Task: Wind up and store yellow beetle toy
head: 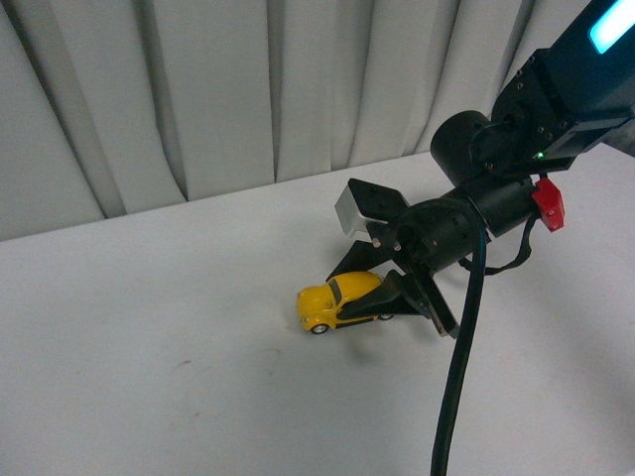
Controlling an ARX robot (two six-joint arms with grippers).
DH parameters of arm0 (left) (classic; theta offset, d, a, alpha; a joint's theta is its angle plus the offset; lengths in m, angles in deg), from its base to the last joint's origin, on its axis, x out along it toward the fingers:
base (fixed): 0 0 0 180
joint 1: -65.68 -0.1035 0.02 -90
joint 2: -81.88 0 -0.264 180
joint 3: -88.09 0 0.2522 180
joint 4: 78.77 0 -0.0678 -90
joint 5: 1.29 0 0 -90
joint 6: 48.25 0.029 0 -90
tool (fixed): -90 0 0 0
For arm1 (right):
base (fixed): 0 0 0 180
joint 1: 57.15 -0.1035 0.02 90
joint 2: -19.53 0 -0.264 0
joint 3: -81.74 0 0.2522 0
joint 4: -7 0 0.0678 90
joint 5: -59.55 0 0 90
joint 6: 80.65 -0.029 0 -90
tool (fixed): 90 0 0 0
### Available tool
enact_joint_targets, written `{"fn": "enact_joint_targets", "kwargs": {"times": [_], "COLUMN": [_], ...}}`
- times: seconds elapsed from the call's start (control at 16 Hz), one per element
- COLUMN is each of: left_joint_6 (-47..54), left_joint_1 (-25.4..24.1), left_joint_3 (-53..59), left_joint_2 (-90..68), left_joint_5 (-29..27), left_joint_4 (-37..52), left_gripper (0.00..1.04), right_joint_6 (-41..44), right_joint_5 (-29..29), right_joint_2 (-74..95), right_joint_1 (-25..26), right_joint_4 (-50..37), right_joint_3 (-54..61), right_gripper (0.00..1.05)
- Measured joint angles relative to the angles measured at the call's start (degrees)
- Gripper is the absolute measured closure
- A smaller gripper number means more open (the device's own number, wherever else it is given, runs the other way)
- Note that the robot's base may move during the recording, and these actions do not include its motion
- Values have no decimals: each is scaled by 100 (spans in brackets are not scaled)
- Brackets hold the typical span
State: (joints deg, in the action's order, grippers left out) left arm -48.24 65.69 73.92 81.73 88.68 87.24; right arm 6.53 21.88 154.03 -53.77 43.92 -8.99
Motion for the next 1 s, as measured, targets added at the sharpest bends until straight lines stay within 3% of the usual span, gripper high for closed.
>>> {"fn": "enact_joint_targets", "kwargs": {"times": [1.0], "left_joint_6": [0], "left_joint_1": [0], "left_joint_3": [-2], "left_joint_2": [0], "left_joint_5": [0], "left_joint_4": [2], "left_gripper": [7], "right_joint_6": [649], "right_joint_5": [-7], "right_joint_2": [-9], "right_joint_1": [234], "right_joint_4": [225], "right_joint_3": [136], "right_gripper": [64]}}
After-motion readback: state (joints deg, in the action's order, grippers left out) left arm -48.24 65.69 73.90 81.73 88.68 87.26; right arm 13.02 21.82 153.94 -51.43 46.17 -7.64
